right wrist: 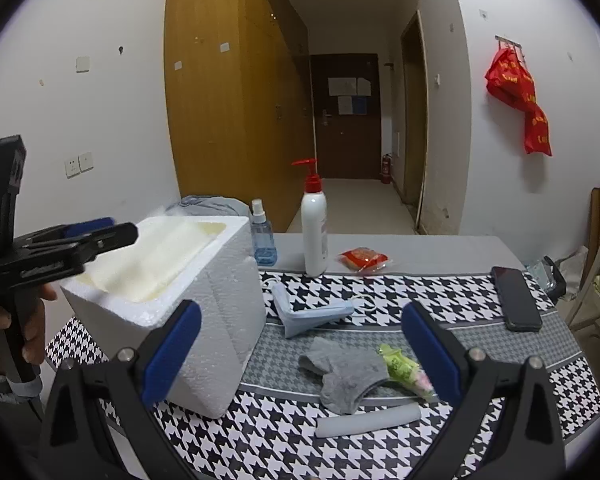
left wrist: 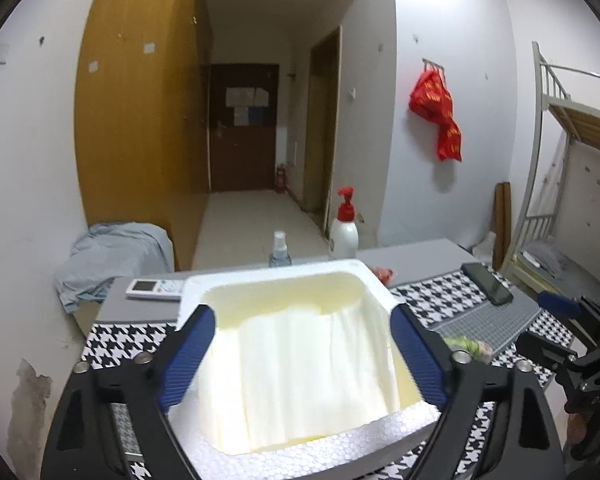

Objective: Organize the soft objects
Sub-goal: 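Lower the white wipes into the foam box and open the left tool, then move both tools away from the box toward the grey sock and green packet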

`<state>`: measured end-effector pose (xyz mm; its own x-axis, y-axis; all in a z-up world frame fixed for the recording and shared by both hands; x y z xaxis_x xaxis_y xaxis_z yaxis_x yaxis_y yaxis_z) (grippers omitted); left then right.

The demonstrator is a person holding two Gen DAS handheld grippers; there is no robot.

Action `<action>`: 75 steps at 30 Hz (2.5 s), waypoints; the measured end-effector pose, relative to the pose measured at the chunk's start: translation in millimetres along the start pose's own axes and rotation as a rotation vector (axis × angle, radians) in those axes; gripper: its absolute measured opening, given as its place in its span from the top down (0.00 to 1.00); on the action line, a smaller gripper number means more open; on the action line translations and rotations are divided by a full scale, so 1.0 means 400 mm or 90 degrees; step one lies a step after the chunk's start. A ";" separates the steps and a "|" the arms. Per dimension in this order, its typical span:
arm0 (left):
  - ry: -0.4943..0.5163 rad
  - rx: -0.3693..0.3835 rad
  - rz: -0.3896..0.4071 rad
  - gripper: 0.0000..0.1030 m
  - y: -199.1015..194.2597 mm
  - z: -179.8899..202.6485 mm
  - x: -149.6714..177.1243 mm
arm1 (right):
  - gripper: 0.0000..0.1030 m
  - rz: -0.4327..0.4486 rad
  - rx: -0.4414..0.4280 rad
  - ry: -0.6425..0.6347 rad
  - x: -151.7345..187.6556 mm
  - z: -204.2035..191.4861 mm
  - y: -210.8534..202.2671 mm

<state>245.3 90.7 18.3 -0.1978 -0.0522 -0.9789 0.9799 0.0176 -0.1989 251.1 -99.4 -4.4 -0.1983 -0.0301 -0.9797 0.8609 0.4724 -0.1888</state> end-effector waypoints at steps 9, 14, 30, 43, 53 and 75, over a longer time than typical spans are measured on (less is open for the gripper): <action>-0.006 0.004 0.021 0.01 -0.038 0.029 -0.007 | 0.02 0.000 -0.007 -0.002 0.001 0.012 -0.005; -0.006 0.007 0.033 0.01 -0.070 0.053 -0.017 | 0.02 0.008 -0.009 -0.002 -0.004 0.023 -0.031; 0.020 0.015 0.069 0.01 -0.173 0.141 -0.041 | 0.02 0.055 -0.007 -0.008 -0.029 0.056 -0.159; 0.018 0.058 0.096 0.01 -0.241 0.207 -0.028 | 0.02 0.076 -0.003 -0.018 -0.022 0.065 -0.231; -0.004 0.084 0.104 0.01 -0.239 0.232 0.037 | 0.02 0.080 0.000 -0.015 0.007 0.075 -0.250; -0.027 0.102 0.077 0.01 -0.186 0.294 0.176 | 0.02 0.050 0.003 0.019 0.118 0.139 -0.237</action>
<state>161.9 -31.7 -30.2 -0.0797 -0.1012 -0.9917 0.9891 -0.1319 -0.0660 186.2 -194.5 -36.5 -0.1430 0.0328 -0.9892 0.8763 0.4688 -0.1111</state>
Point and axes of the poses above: each gripper's, at about its wrist camera, not at the fingertips, and y roughly the way its jaws point, z to its right, x to its underside, the point moved 5 cm from there along y, roughly the way its jaws point, and after that the axes turned 13 degrees about z, right-handed, at the moved point
